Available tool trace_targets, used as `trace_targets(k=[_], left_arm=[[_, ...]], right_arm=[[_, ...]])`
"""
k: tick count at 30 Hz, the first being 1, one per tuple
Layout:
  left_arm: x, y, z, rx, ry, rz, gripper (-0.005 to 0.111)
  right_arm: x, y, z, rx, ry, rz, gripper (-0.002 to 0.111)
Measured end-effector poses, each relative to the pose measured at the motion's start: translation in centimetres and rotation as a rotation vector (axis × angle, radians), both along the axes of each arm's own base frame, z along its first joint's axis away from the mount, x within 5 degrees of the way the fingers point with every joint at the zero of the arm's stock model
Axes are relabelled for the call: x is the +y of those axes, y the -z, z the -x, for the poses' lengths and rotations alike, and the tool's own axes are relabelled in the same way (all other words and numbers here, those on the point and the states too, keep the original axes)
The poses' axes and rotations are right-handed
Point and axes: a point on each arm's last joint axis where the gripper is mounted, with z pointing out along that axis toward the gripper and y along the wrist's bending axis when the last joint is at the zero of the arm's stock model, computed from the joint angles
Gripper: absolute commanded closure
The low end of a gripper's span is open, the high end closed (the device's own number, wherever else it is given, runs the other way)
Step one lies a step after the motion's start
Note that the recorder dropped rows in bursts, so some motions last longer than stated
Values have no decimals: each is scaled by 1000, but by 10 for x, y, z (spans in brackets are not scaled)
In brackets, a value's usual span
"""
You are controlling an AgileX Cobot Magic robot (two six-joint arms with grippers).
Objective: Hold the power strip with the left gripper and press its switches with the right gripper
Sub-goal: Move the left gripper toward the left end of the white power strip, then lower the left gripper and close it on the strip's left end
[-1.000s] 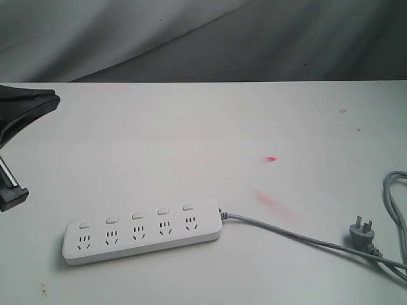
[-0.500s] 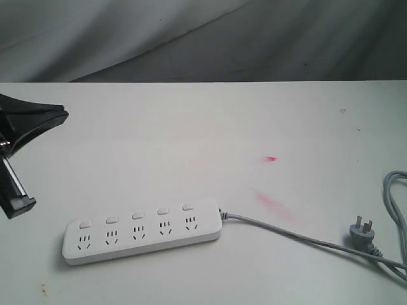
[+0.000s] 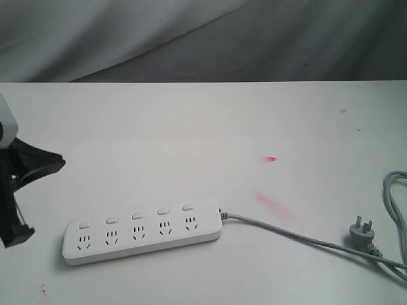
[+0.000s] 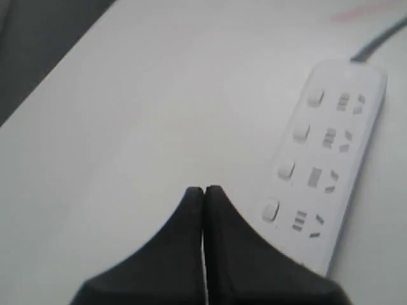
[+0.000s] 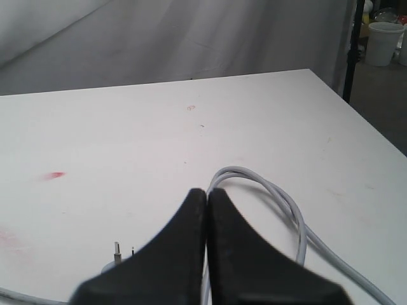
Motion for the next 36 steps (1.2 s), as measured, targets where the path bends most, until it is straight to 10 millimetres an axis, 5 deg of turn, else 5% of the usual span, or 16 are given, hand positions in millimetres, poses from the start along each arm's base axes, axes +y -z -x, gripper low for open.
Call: trace_targets(k=[7, 16, 23, 26, 29, 31, 36], left_arm=[[13, 11, 0, 110, 169, -347, 107], [7, 7, -12, 428, 349, -340, 107], [32, 44, -40, 607, 274, -302, 104], [36, 48, -49, 558, 236, -303, 80], [33, 47, -51, 522, 258, -276, 19], [29, 46, -53, 507, 256, -232, 2], [26, 45, -53, 500, 254, -194, 2]], right_arm=[[0, 0, 0, 0, 0, 0, 108], [0, 0, 0, 0, 0, 0, 108], [0, 0, 0, 0, 0, 0, 108], [0, 0, 0, 0, 0, 0, 108], [0, 0, 0, 0, 0, 0, 108], [0, 0, 0, 0, 0, 0, 108], [0, 0, 0, 0, 0, 0, 108]])
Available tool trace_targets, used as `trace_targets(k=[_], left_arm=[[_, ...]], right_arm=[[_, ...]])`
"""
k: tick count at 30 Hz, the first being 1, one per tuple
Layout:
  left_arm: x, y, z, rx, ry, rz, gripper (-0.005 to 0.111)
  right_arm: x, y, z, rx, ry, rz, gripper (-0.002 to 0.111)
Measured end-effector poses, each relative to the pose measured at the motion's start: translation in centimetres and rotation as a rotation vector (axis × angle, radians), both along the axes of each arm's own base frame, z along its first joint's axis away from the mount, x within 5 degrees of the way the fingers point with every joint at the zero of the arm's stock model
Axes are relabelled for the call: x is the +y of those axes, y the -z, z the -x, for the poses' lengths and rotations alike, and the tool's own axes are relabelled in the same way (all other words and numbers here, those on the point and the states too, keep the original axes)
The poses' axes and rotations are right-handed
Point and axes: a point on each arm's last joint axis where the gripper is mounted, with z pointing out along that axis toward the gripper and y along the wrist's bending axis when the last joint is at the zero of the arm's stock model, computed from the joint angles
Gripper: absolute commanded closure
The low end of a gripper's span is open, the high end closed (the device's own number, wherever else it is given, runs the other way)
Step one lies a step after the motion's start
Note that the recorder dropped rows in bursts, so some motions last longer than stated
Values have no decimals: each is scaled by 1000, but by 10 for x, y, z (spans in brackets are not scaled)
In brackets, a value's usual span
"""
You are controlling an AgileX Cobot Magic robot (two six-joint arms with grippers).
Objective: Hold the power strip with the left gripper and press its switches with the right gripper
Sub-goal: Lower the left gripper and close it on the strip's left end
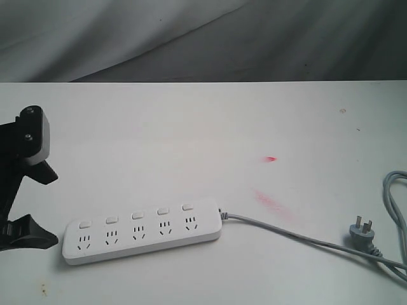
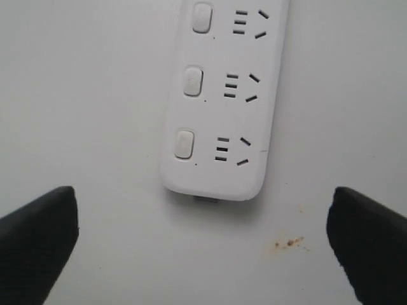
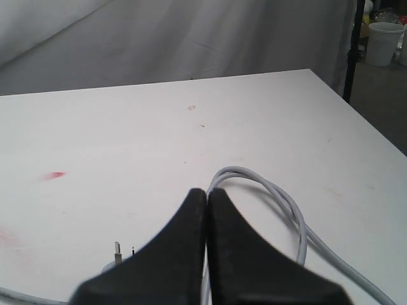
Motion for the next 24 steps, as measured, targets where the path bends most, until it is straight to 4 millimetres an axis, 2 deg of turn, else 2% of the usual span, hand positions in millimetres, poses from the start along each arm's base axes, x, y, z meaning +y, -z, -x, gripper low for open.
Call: trace_targets(k=[14, 19, 24], left_arm=[[-1, 1, 1, -2, 62, -2, 2], [-1, 14, -9, -8, 67, 10, 2], [0, 38, -17, 48, 82, 8, 2]], right_arm=[[0, 0, 0, 0, 0, 0, 108], [0, 0, 0, 0, 0, 0, 108], [0, 0, 0, 0, 0, 0, 108]])
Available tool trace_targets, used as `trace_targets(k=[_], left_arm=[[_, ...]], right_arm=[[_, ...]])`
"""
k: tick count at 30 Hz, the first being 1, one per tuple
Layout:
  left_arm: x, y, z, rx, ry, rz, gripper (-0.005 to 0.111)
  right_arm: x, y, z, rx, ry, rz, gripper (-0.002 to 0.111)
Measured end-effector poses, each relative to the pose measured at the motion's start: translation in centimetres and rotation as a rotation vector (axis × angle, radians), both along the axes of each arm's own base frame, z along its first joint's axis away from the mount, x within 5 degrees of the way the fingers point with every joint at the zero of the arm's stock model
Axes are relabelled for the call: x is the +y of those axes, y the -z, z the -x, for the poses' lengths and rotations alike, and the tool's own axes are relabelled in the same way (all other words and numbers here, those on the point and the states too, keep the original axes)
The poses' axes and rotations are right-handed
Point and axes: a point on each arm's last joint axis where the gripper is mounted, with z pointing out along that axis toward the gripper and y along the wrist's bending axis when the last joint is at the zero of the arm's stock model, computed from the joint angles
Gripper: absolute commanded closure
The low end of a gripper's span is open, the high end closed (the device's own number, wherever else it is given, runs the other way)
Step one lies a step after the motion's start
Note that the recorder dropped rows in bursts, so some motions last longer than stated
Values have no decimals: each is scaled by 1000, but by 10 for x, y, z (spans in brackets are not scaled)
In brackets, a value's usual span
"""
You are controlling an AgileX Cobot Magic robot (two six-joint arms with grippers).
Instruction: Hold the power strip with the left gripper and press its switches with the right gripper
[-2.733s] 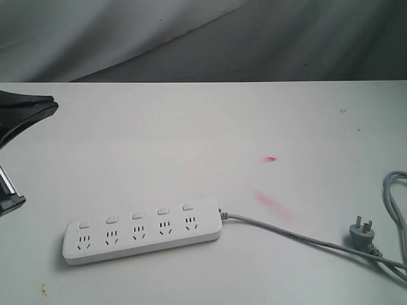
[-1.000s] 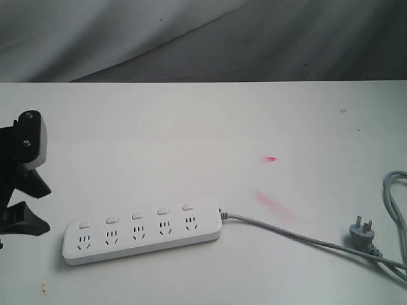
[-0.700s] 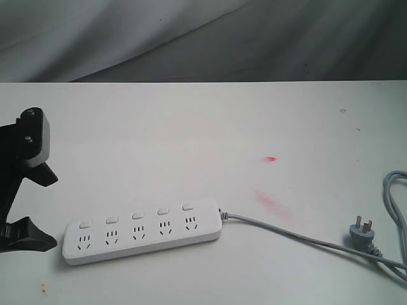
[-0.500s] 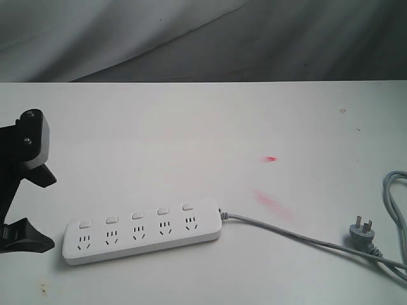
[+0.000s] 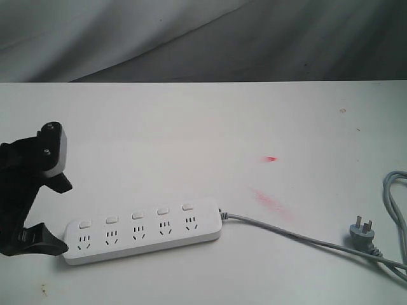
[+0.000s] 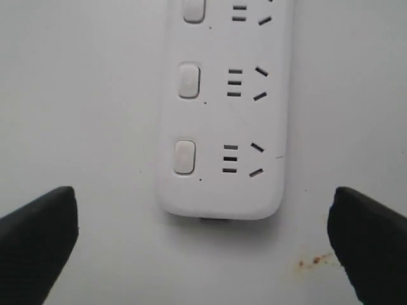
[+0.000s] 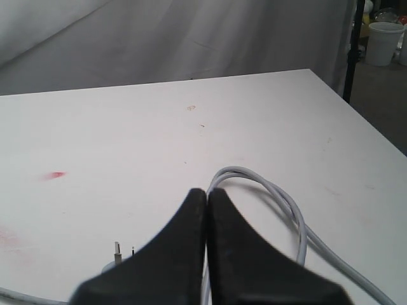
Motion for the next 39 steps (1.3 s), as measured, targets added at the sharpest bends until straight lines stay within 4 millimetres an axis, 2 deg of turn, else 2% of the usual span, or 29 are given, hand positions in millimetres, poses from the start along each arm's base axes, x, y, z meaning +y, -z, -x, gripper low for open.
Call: trace_targets(k=[11, 15, 39], left_arm=[[4, 41, -14, 48, -10, -34, 2], [4, 48, -14, 74, -5, -32, 2], [-1, 47, -17, 47, -5, 29, 3]], right_arm=[[0, 0, 0, 0, 0, 0, 108], [0, 0, 0, 0, 0, 0, 108], [0, 0, 0, 0, 0, 0, 108]])
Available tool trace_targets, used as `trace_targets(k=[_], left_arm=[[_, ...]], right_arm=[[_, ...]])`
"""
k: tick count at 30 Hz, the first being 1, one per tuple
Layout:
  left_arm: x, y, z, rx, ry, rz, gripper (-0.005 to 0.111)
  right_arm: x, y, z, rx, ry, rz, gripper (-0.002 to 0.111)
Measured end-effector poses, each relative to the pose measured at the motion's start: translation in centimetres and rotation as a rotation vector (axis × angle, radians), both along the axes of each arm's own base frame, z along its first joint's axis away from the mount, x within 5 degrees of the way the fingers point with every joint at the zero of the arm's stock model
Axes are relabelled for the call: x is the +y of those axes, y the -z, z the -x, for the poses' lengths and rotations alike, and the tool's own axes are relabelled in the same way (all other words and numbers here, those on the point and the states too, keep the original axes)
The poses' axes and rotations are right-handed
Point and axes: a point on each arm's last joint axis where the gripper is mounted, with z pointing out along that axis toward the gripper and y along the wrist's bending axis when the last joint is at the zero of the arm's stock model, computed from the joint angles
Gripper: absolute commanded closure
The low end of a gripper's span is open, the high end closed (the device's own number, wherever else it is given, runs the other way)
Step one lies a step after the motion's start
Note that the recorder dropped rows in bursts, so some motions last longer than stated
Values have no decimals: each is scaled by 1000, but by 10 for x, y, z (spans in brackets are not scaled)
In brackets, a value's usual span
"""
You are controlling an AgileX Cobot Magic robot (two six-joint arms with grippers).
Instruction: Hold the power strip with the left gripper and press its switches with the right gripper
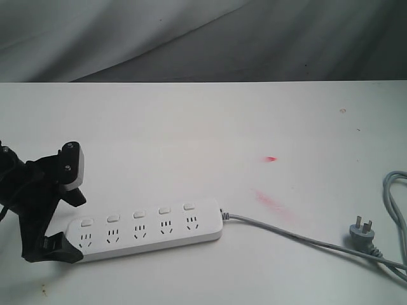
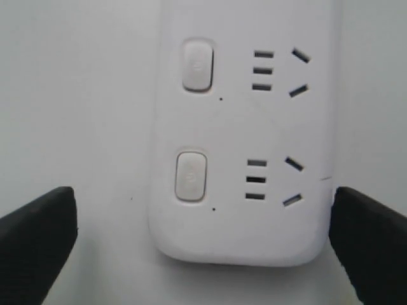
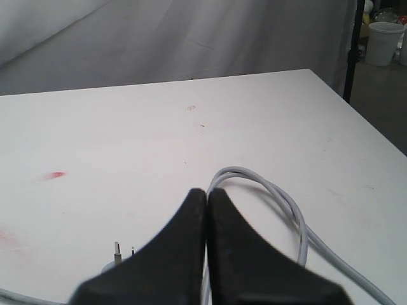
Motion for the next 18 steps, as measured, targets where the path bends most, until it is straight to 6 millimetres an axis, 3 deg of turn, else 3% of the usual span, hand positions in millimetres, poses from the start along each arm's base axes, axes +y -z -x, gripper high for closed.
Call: trace_targets(k=[3, 7, 10, 18], left_arm=[[0, 0, 0, -1, 1, 1, 14], [0, 0, 0, 4, 3, 4, 49], [-1, -1, 0, 7, 3, 8, 66], [-2, -1, 3, 29, 33, 28, 67]], right_arm=[[0, 0, 0, 0, 0, 0, 108], [0, 0, 0, 0, 0, 0, 108], [0, 0, 0, 0, 0, 0, 108], [0, 0, 0, 0, 0, 0, 108]])
